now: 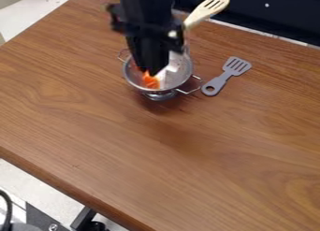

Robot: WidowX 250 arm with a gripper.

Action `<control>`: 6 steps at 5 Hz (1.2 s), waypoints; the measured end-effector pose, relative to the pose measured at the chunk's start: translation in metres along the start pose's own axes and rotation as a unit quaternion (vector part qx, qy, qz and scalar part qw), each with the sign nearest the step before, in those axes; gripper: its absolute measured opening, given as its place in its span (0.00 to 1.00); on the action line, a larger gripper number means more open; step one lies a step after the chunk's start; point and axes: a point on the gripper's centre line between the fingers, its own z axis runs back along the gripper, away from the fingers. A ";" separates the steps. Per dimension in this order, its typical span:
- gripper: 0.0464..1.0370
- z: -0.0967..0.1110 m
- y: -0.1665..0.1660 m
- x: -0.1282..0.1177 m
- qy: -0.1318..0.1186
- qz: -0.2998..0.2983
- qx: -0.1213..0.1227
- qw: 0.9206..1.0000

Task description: Takes the wooden spoon and put it in the middle of the table

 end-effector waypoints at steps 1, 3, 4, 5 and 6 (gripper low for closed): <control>0.06 -0.014 -0.024 -0.007 0.003 0.025 -0.003 1.000; 0.06 -0.039 -0.042 -0.020 -0.003 0.029 0.016 0.999; 0.06 -0.053 -0.047 -0.024 -0.006 0.037 0.039 0.999; 0.06 -0.067 -0.052 -0.029 0.019 0.022 0.049 0.998; 0.06 -0.078 -0.056 -0.034 0.050 0.014 0.054 0.997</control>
